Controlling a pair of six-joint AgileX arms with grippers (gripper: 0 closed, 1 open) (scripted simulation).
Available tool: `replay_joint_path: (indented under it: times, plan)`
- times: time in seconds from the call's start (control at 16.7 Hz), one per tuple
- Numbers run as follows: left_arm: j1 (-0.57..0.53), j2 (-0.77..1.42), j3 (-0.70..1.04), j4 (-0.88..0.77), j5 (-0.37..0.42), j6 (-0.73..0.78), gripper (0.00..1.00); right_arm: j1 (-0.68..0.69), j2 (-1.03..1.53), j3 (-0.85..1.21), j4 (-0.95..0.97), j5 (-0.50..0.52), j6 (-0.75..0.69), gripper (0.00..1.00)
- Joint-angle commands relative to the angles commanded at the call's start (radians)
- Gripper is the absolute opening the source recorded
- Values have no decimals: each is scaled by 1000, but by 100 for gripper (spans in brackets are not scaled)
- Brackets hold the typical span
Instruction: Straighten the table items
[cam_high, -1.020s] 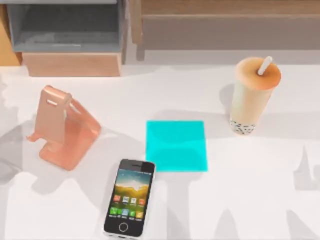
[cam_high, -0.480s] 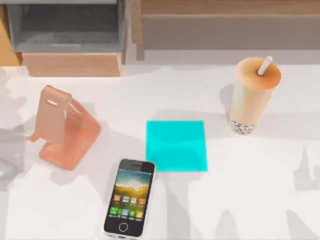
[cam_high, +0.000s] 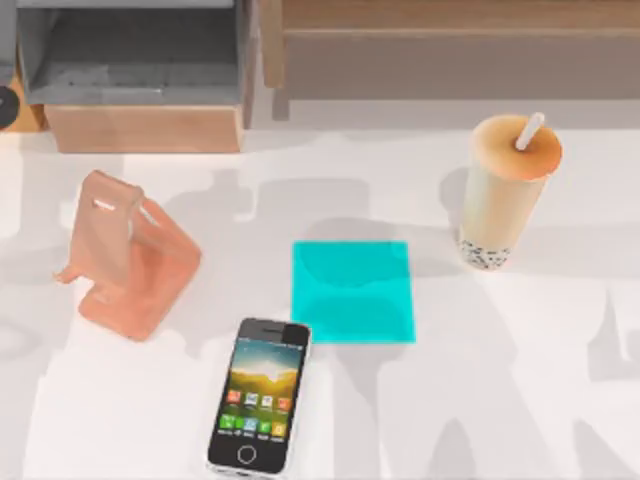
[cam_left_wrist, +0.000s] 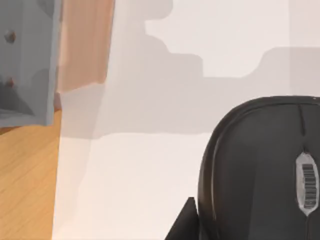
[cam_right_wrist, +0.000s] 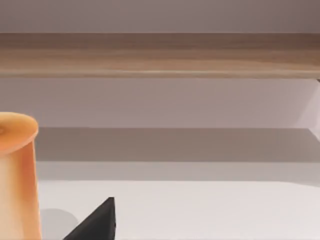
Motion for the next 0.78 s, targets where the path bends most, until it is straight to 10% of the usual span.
replay_joint_path:
  times: [0.78]
  plan:
    - [-550, 252, 173, -12, -21, -1636, 0, 0, 0, 0, 0, 0, 0, 100]
